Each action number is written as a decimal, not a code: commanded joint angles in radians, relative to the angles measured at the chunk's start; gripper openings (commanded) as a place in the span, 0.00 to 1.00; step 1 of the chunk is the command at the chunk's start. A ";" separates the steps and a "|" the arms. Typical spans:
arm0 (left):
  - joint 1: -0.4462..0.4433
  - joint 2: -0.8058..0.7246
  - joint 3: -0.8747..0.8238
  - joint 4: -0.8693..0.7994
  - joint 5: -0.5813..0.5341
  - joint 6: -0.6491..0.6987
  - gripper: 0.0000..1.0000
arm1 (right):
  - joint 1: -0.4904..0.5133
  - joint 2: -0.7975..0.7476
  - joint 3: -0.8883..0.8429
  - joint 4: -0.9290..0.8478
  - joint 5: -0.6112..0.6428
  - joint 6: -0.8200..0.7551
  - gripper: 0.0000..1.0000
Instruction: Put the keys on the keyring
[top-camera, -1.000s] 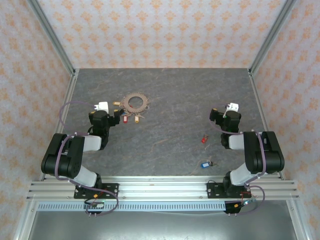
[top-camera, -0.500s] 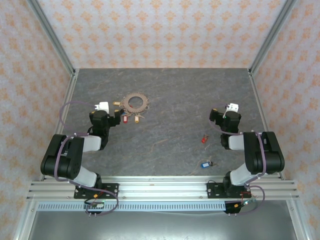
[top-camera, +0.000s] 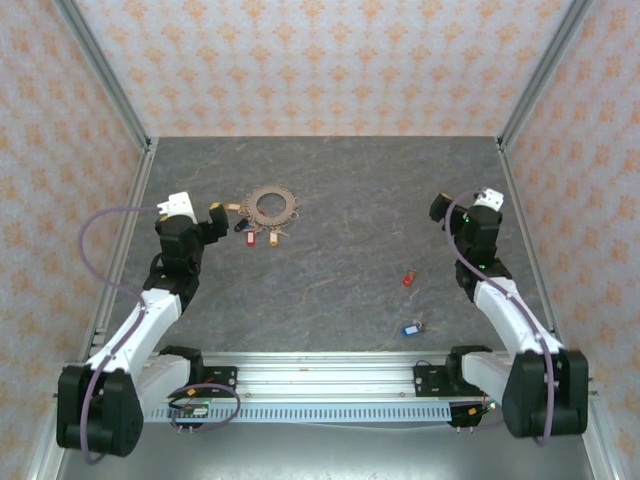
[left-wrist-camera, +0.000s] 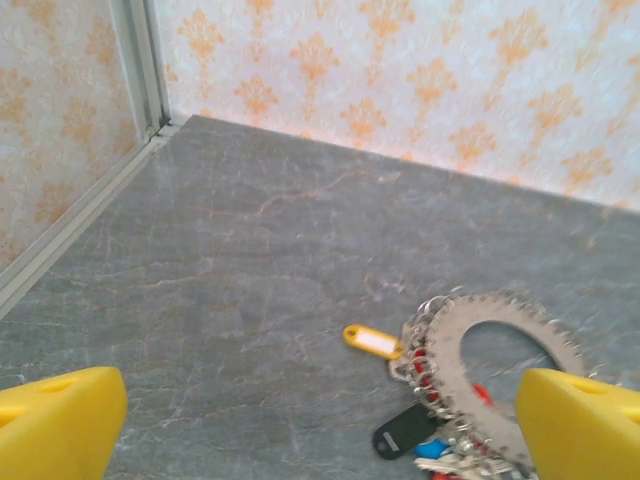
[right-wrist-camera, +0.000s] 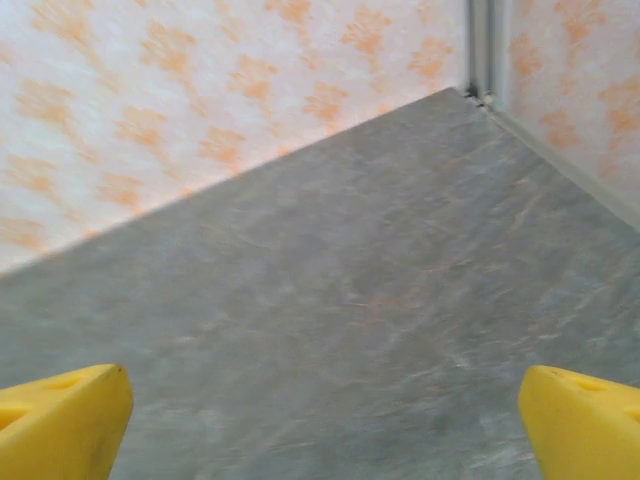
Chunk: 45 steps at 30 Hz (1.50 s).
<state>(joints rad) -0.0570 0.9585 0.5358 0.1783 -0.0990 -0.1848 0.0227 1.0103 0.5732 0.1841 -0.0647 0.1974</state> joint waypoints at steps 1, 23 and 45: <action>0.007 -0.032 0.070 -0.214 0.085 -0.108 1.00 | -0.006 -0.100 -0.055 -0.233 -0.255 0.201 0.99; -0.229 0.627 0.561 -0.448 0.408 -0.057 1.00 | 0.143 0.020 -0.055 -0.284 -0.524 0.326 0.83; -0.245 1.187 1.118 -0.752 0.396 -0.140 0.91 | 0.256 0.047 -0.125 -0.024 -0.498 0.477 0.86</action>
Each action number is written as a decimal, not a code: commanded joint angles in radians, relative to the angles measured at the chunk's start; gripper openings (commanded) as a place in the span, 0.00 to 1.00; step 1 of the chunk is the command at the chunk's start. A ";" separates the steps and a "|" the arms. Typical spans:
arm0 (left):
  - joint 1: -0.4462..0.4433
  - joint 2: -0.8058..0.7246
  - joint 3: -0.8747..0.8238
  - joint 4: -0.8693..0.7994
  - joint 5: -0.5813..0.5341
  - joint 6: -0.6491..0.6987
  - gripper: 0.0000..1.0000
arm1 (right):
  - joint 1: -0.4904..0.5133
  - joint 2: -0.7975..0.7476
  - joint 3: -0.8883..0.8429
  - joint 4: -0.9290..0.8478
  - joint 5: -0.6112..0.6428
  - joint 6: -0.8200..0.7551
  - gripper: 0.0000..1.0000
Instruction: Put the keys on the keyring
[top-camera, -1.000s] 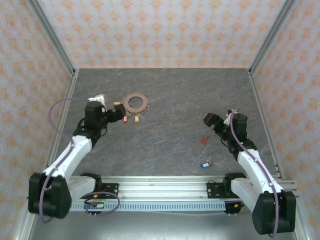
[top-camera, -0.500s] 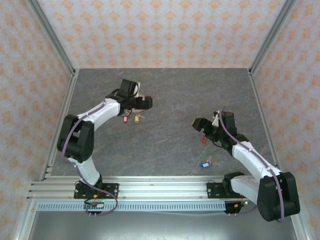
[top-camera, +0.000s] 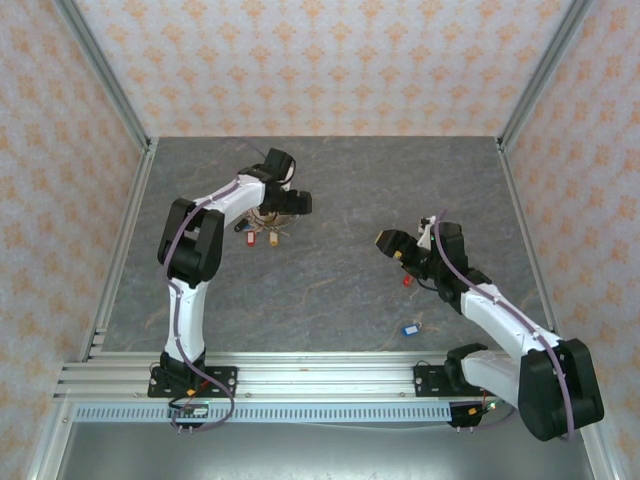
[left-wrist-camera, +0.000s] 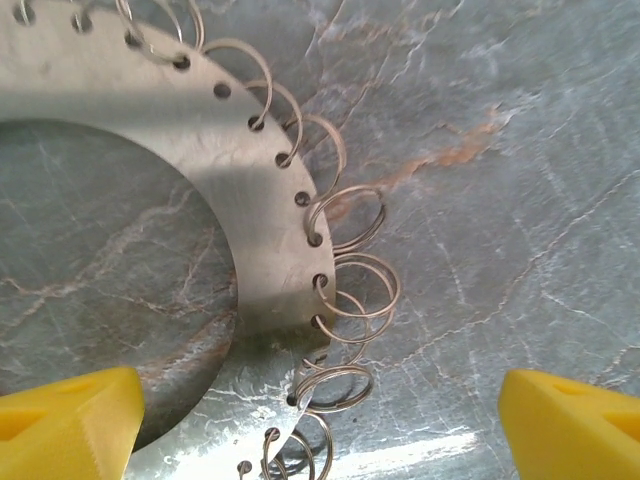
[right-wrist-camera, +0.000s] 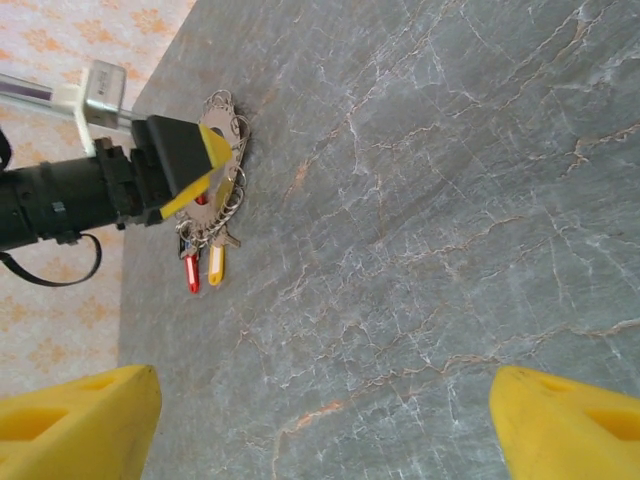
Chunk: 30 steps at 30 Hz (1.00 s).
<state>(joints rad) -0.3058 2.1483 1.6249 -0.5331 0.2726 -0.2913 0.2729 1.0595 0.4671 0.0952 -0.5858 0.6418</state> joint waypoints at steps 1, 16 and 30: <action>0.004 -0.002 0.025 -0.041 0.027 -0.038 0.91 | 0.006 -0.003 -0.019 0.060 0.028 0.032 0.86; -0.033 -0.127 -0.242 0.073 0.116 -0.079 0.85 | 0.006 -0.020 0.008 -0.027 0.055 -0.004 0.87; -0.256 -0.299 -0.495 0.223 0.119 -0.236 0.83 | 0.017 0.059 0.036 -0.066 0.030 0.002 0.82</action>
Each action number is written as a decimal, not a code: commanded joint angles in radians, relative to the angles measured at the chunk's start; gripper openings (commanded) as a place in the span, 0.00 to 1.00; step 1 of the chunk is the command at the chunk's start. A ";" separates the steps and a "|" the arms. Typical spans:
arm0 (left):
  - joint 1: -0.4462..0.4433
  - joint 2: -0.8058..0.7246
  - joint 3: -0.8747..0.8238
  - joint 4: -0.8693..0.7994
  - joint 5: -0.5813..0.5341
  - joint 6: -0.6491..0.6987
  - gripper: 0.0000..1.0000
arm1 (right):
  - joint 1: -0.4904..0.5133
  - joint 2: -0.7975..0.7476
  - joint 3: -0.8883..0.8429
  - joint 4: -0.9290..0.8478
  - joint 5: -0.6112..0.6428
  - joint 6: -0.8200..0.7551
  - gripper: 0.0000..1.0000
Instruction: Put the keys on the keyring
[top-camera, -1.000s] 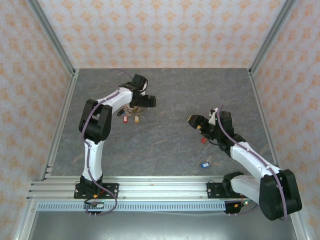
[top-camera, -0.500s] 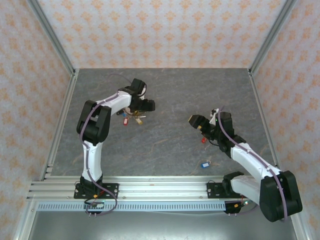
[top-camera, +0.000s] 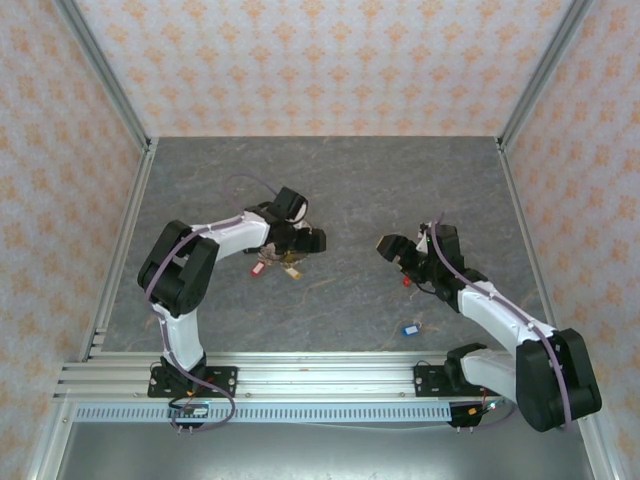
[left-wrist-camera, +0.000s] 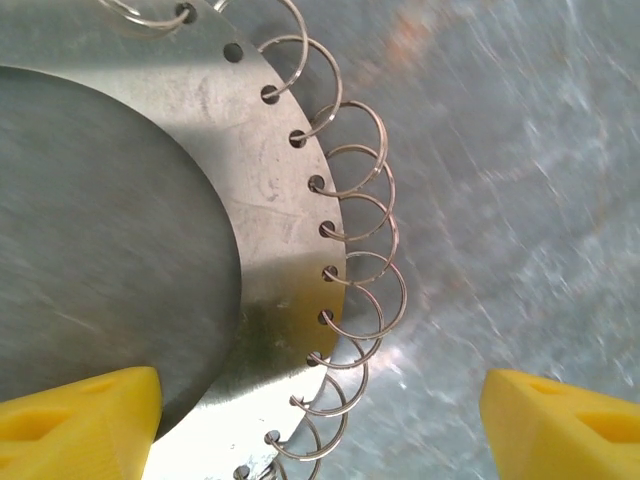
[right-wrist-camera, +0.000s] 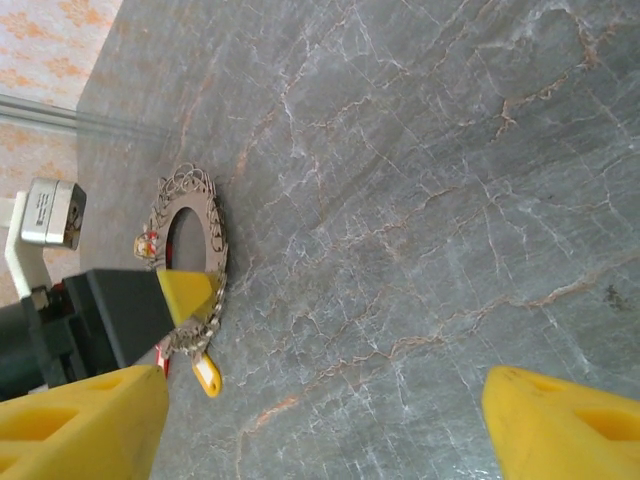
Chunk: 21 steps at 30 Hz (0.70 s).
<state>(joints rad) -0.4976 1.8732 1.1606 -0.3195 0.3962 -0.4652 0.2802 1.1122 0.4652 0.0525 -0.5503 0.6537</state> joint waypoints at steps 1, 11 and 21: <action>-0.089 -0.030 -0.043 0.022 -0.010 -0.063 0.83 | 0.011 0.008 0.038 -0.025 -0.005 -0.007 0.81; -0.281 -0.184 -0.110 0.084 -0.121 -0.183 0.83 | 0.027 0.021 0.026 -0.042 0.008 -0.001 0.74; -0.282 -0.357 -0.209 0.164 -0.296 -0.218 0.86 | 0.125 0.093 0.089 -0.077 0.078 0.004 0.73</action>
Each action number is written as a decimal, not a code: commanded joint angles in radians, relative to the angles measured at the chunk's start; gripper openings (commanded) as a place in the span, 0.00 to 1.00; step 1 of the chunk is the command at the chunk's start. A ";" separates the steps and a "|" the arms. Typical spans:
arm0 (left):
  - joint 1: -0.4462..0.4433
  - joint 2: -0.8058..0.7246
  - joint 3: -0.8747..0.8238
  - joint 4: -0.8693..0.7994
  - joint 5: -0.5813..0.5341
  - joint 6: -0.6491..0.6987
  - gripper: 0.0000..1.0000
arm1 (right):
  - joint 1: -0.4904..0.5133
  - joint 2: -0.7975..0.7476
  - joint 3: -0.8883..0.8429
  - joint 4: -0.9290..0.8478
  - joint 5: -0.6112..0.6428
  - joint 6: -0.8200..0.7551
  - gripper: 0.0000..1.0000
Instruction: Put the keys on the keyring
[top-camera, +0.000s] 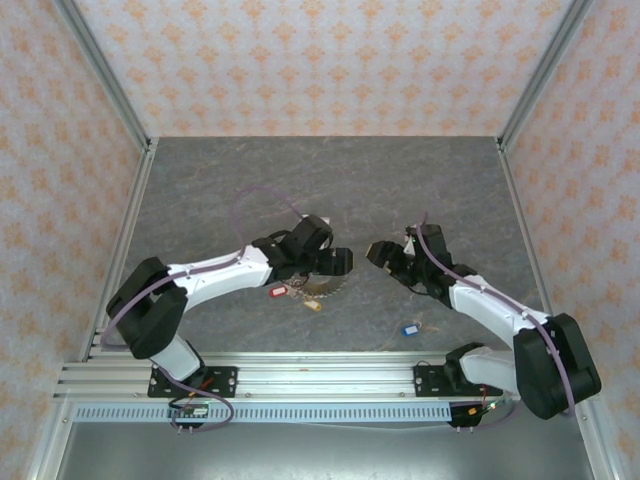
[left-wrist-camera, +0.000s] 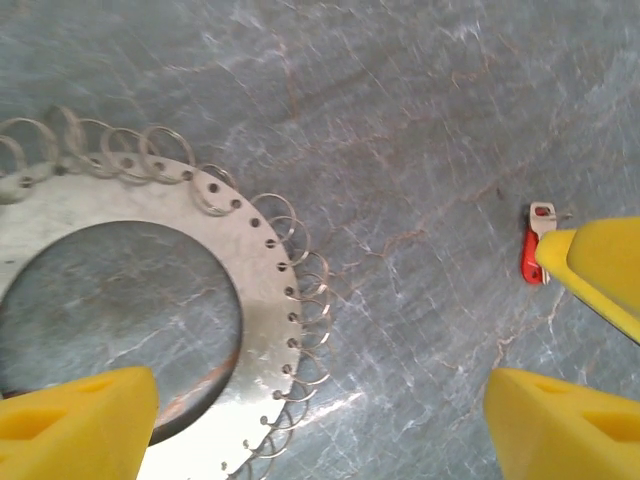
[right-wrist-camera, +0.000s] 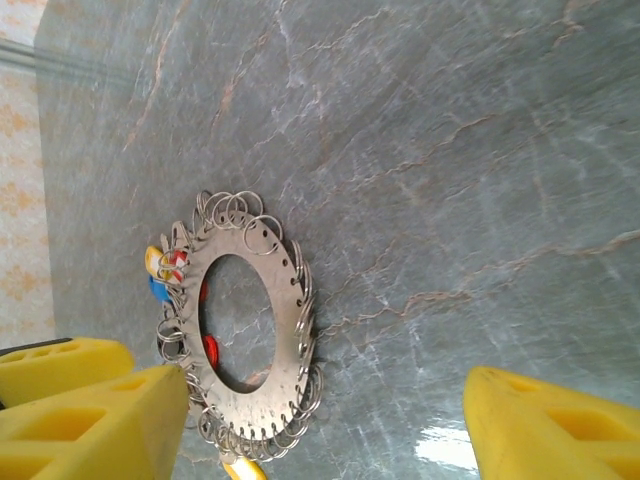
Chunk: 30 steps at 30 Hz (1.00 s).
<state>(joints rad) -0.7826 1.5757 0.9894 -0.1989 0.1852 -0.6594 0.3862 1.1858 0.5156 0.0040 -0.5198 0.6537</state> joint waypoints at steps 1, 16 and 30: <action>0.004 -0.094 -0.055 0.054 -0.099 -0.022 0.87 | 0.029 0.020 0.038 -0.024 0.060 0.008 0.73; 0.182 -0.457 -0.369 0.168 -0.163 -0.109 0.86 | 0.141 0.135 0.106 0.037 0.050 0.065 0.66; 0.244 -0.474 -0.401 0.135 -0.112 -0.089 1.00 | 0.175 0.219 0.068 0.152 0.106 0.163 0.63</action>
<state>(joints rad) -0.5453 1.0904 0.5972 -0.0772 0.0521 -0.7410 0.5541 1.3903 0.5983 0.1089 -0.4400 0.7898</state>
